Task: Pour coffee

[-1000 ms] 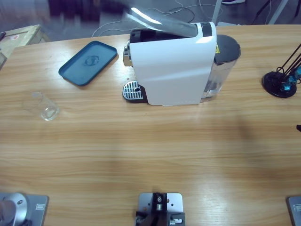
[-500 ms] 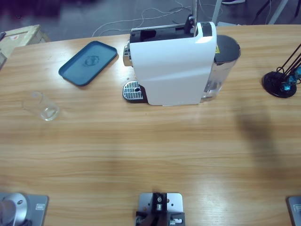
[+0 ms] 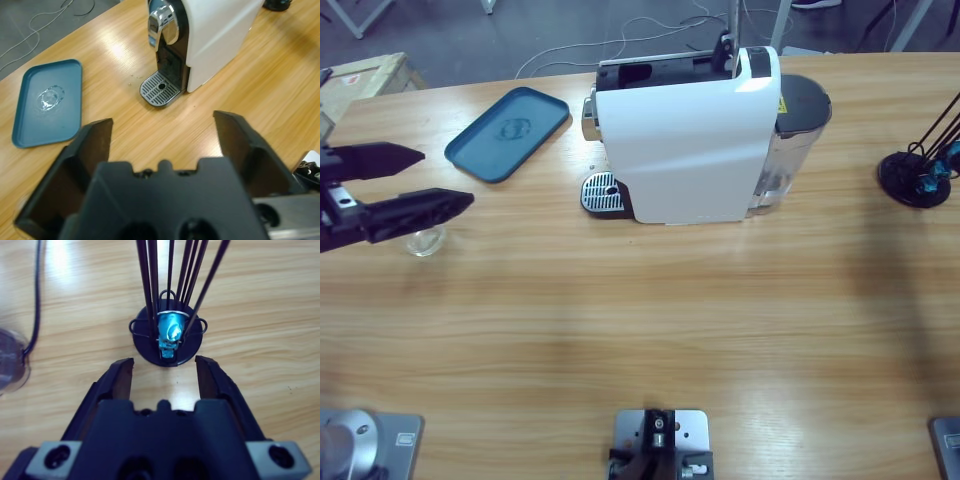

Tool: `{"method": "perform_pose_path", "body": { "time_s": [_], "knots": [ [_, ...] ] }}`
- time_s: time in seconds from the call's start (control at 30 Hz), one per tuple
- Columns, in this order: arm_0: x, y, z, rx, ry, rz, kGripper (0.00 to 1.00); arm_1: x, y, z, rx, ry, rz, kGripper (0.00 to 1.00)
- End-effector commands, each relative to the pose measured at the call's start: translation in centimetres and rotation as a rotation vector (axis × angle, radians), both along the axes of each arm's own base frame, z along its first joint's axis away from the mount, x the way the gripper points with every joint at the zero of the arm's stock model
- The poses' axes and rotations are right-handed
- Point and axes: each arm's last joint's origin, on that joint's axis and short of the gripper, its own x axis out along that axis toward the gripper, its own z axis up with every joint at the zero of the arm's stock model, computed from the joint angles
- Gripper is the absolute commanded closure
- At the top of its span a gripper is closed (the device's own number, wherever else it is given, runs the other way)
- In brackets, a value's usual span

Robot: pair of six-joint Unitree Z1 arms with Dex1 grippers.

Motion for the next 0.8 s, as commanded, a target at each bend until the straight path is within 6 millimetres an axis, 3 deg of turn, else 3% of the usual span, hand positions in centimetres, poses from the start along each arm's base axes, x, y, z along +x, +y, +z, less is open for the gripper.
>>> {"method": "perform_pose_path", "body": {
  "time_s": [0.03,0.2,0.27,0.7,0.8],
  "knots": [
    [-0.1,-0.3,-1.3,-0.005,0.041,-0.014,0.013,1.4,-0.4,-2.7,-0.029,0.069,-0.027,0.579],
    [0.1,-0.5,-1.3,-0.011,0.042,-0.011,0.013,2.0,-0.9,-3.2,-0.031,0.073,-0.05,0.584],
    [0.0,-0.5,-1.3,-0.014,0.044,-0.009,0.013,2.3,-0.9,-3.4,-0.03,0.07,-0.044,0.693],
    [-0.2,-0.6,-1.7,-0.042,0.091,-0.035,0.013,3.1,-1.4,-3.9,-0.01,0.045,-0.063,0.708],
    [-0.2,-0.7,-1.7,-0.045,0.09,-0.036,0.013,3.1,-1.5,-4.1,-0.005,0.044,-0.065,0.828]
  ]
}}
